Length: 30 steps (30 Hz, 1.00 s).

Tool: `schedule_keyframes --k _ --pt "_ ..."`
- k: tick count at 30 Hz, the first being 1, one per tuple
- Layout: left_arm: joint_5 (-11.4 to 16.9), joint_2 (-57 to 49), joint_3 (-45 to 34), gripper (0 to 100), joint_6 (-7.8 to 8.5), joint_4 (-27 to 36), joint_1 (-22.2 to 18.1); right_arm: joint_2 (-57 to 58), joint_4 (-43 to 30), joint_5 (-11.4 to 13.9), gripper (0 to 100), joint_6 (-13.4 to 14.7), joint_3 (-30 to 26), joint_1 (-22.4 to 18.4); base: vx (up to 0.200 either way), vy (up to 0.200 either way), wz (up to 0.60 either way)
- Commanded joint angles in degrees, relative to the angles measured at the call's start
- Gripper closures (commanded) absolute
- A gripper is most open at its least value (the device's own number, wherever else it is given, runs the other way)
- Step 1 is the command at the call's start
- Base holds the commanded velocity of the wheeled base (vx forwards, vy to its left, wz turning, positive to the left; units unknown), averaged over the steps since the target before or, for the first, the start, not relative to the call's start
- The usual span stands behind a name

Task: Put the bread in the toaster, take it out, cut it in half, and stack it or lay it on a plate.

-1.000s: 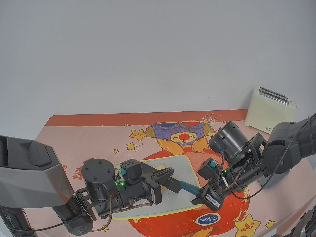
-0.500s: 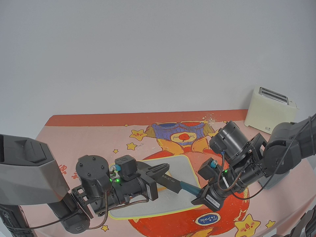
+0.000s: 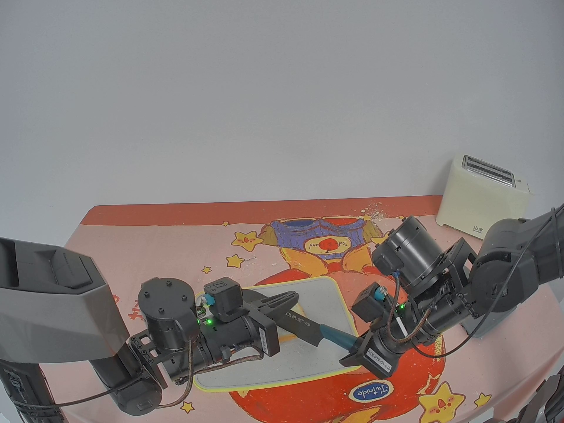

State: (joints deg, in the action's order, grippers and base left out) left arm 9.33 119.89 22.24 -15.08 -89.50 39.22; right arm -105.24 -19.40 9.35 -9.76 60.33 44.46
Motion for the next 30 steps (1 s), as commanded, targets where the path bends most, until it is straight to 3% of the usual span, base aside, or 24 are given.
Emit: schedule_keyframes --k 1,30 --pt "-0.01 1.22 0.0 100 -0.04 -0.5 -0.63 -0.14 -0.03 -0.03 100 -0.08 0.23 0.01 0.0 0.0 0.0" --pt "-0.01 2.19 -0.09 100 0.05 -0.5 -0.72 0.39 -0.12 -0.03 100 0.01 1.19 0.01 0.0 0.0 0.0"
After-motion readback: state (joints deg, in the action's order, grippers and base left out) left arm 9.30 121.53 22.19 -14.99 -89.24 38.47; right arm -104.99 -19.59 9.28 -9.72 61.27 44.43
